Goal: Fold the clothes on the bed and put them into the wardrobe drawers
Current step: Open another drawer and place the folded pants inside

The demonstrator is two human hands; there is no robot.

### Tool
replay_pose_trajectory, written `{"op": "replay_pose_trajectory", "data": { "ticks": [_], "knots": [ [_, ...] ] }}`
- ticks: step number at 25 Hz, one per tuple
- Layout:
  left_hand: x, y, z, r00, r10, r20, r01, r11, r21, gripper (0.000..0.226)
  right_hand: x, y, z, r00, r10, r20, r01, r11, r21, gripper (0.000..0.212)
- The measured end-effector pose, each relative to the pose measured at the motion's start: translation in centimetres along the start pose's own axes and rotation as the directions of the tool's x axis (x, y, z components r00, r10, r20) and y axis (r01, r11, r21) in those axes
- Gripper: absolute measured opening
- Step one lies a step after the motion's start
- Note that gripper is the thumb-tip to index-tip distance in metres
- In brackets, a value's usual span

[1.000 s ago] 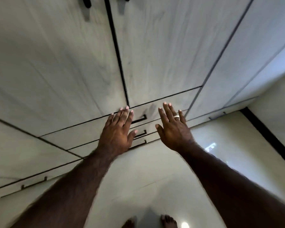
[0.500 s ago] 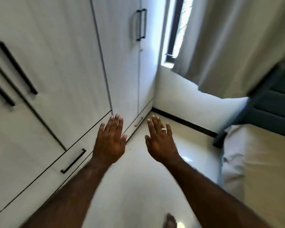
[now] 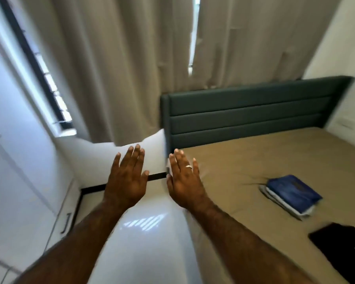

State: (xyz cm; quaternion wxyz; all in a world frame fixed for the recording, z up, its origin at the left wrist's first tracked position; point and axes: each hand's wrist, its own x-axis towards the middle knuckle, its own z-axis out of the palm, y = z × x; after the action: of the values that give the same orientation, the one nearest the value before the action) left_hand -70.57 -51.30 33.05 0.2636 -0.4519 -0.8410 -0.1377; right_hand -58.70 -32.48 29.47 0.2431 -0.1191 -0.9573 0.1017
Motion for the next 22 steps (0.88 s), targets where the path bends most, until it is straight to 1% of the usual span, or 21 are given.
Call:
{"op": "replay_pose_trajectory", "data": {
  "ticks": [2, 3, 5, 7, 8, 10, 11, 12, 13, 14, 15, 16, 18, 19, 20, 22],
  "knots": [
    [5.1, 6.4, 2.4, 0.995, 0.094, 0.023, -0.092, 0.993, -0.08, 0.065, -2.0, 6.8, -3.2, 0.991, 0.127, -0.035, -0.13, 0.988, -0.083, 0.066],
    [6.3, 7.8, 3.2, 0.993, 0.114, 0.021, -0.111, 0.99, -0.091, 0.065, -2.4, 8.3, -4.3, 0.986, 0.162, -0.049, -0.166, 0.983, -0.084, 0.067],
    [11.0, 15.1, 5.5, 0.971, 0.233, 0.06, -0.22, 0.96, -0.173, 0.065, -5.1, 14.9, -7.7, 0.955, 0.278, -0.103, -0.289, 0.949, -0.123, 0.067],
    [13.3, 19.0, 7.0, 0.949, 0.304, 0.079, -0.284, 0.938, -0.199, 0.066, -6.7, 18.4, -9.4, 0.929, 0.338, -0.152, -0.358, 0.924, -0.131, 0.068],
    [15.2, 22.5, 8.8, 0.926, 0.365, 0.095, -0.337, 0.914, -0.227, 0.066, -8.3, 21.4, -10.5, 0.893, 0.407, -0.194, -0.437, 0.887, -0.149, 0.069],
    [17.3, 26.6, 10.3, 0.898, 0.432, 0.089, -0.403, 0.885, -0.234, 0.066, -10.0, 24.6, -11.8, 0.856, 0.473, -0.209, -0.508, 0.846, -0.165, 0.071],
    [18.0, 28.1, 11.0, 0.891, 0.445, 0.096, -0.41, 0.877, -0.251, 0.067, -10.7, 25.5, -12.2, 0.841, 0.499, -0.209, -0.534, 0.829, -0.167, 0.071],
    [19.3, 30.5, 12.6, 0.858, 0.505, 0.1, -0.465, 0.844, -0.268, 0.067, -11.6, 27.5, -12.4, 0.817, 0.533, -0.219, -0.571, 0.801, -0.179, 0.071],
    [20.9, 33.4, 14.5, 0.824, 0.558, 0.102, -0.513, 0.809, -0.286, 0.068, -12.4, 30.0, -12.5, 0.77, 0.595, -0.232, -0.635, 0.751, -0.182, 0.07],
    [21.3, 34.8, 15.5, 0.809, 0.58, 0.093, -0.535, 0.793, -0.291, 0.068, -12.7, 30.9, -12.8, 0.75, 0.616, -0.24, -0.659, 0.728, -0.189, 0.07],
    [22.8, 37.2, 17.1, 0.78, 0.617, 0.102, -0.562, 0.763, -0.318, 0.068, -13.0, 33.0, -13.1, 0.722, 0.641, -0.259, -0.689, 0.698, -0.193, 0.07],
    [23.5, 38.8, 18.0, 0.769, 0.632, 0.098, -0.573, 0.748, -0.334, 0.068, -13.2, 34.0, -13.4, 0.703, 0.658, -0.272, -0.71, 0.672, -0.21, 0.069],
    [26.1, 41.3, 21.5, 0.712, 0.697, 0.083, -0.636, 0.69, -0.346, 0.068, -12.0, 36.7, -12.9, 0.661, 0.682, -0.313, -0.75, 0.617, -0.238, 0.069],
    [26.6, 41.8, 22.3, 0.707, 0.704, 0.066, -0.645, 0.68, -0.348, 0.068, -11.5, 37.2, -12.9, 0.646, 0.689, -0.329, -0.763, 0.599, -0.242, 0.069],
    [27.9, 42.0, 23.4, 0.692, 0.716, 0.092, -0.649, 0.672, -0.356, 0.068, -10.6, 38.2, -12.9, 0.636, 0.69, -0.346, -0.771, 0.589, -0.243, 0.07],
    [29.1, 41.7, 24.4, 0.696, 0.715, 0.069, -0.651, 0.668, -0.362, 0.068, -9.2, 39.2, -12.6, 0.607, 0.718, -0.342, -0.794, 0.565, -0.224, 0.072]
  ]
}}
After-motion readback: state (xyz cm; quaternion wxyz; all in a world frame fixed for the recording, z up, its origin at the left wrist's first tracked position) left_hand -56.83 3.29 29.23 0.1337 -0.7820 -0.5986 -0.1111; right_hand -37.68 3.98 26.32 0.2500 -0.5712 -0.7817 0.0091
